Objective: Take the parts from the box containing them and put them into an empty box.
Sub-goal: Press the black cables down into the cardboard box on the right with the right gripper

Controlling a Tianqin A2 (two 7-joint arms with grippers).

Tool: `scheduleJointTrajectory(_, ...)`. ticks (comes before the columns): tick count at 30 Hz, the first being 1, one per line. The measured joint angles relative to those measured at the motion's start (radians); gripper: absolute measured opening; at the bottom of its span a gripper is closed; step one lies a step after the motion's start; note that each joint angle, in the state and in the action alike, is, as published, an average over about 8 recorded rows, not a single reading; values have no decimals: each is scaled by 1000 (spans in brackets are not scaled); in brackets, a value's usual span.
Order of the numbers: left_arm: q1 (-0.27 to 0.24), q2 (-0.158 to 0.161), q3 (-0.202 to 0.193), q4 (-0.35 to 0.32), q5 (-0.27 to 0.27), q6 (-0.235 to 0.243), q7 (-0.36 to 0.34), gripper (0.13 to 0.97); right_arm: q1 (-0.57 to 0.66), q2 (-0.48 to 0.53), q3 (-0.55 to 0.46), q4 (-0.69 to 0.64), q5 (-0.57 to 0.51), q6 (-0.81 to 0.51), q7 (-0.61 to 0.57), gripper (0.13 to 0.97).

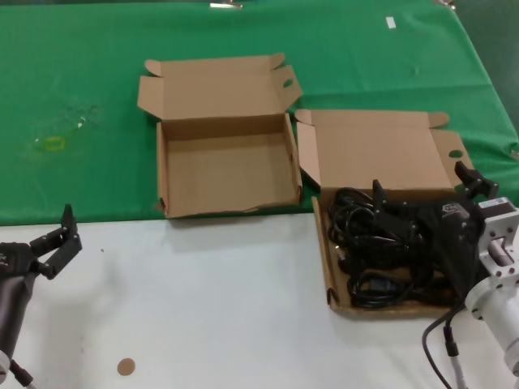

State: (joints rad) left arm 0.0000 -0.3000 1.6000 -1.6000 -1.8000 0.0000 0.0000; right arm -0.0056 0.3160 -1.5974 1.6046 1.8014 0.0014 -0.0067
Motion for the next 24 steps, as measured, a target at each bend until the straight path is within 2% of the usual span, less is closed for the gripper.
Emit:
scheduleJointTrajectory(6,0,0,0,0,0,0,0,813,-2,16,-6,4,8,16,4,966)
scheduleJointTrajectory(12,0,0,0,0,0,0,0,675,-9,76,-48,23,41,44,6,966)
scheduleJointTrajectory(14,0,0,0,0,0,0,0,629,-11,110,-72,35,63,60,4,966)
scheduleJointTrajectory(17,0,0,0,0,0,0,0,629,-13,180,-118,60,111,89,-3,966)
scheduleJointTrajectory(24,0,0,0,0,0,0,0,433,-8,388,-241,132,260,154,-21,966)
